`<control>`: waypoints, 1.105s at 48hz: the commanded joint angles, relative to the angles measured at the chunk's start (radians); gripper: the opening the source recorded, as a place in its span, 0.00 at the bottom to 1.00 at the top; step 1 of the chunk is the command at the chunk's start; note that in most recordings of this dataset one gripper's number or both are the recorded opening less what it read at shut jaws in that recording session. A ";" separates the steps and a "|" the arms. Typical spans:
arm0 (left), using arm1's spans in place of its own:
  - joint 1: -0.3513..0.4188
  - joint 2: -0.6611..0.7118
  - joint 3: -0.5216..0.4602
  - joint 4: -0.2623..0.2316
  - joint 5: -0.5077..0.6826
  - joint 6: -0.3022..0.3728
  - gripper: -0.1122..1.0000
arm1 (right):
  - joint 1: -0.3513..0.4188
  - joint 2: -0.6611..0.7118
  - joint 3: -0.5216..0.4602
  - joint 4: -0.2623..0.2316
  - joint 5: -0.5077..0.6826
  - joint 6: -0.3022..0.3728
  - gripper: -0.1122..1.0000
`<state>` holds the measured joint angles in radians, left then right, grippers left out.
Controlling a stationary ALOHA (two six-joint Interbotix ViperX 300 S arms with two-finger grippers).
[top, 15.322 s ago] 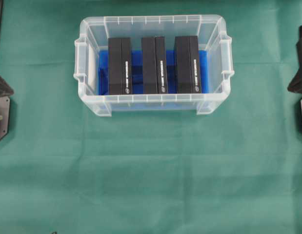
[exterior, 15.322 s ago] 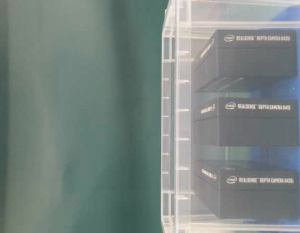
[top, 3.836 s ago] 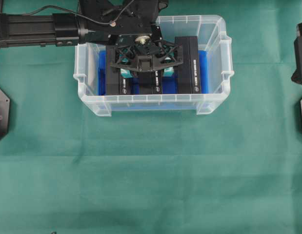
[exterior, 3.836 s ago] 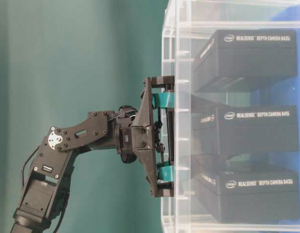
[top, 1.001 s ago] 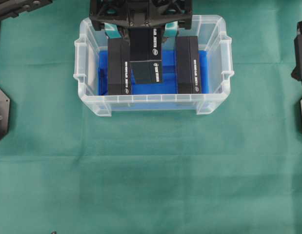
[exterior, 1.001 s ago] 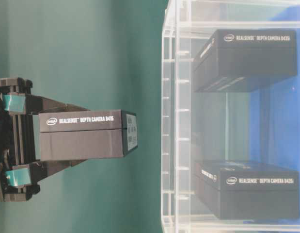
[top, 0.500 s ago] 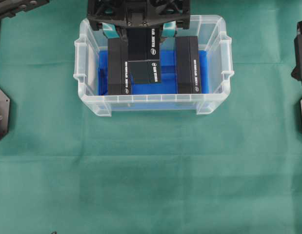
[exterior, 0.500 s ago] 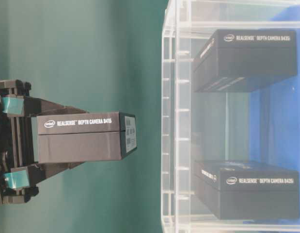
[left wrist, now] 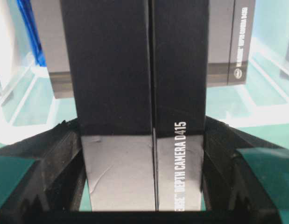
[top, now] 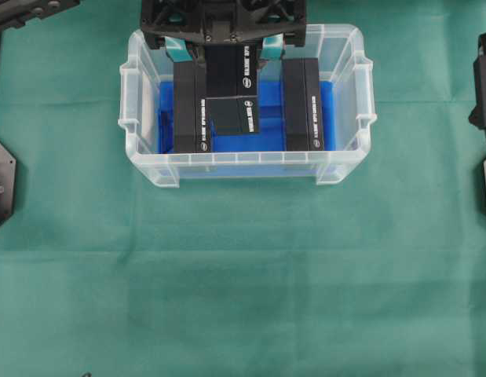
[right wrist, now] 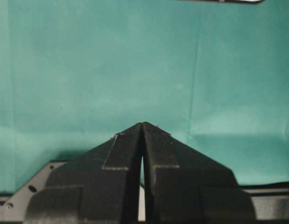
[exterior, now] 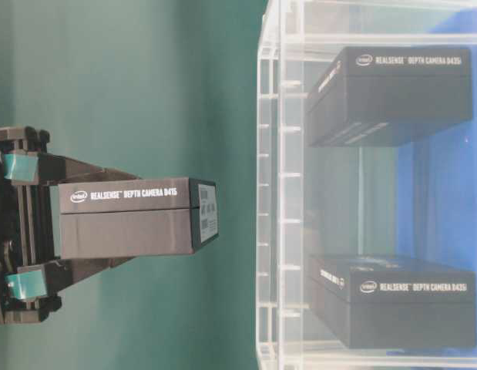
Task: Take the box out of the case with the left arm.
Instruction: 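Close the left gripper on the middle box and lift it, then carry the box out of the case toward the front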
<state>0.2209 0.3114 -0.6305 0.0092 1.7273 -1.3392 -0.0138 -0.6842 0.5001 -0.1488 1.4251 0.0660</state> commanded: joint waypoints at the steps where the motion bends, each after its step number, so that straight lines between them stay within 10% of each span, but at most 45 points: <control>1: -0.002 -0.057 -0.012 0.005 -0.005 -0.002 0.63 | -0.002 -0.002 -0.011 -0.003 -0.003 0.003 0.10; 25: -0.043 -0.060 0.000 0.003 -0.005 -0.020 0.63 | -0.002 -0.002 -0.011 -0.003 -0.003 0.003 0.10; 53: -0.291 -0.072 0.028 0.005 -0.028 -0.298 0.63 | 0.000 -0.002 -0.011 -0.012 0.000 0.002 0.10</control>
<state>-0.0414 0.2976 -0.5890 0.0107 1.7104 -1.6153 -0.0138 -0.6842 0.5001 -0.1580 1.4266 0.0660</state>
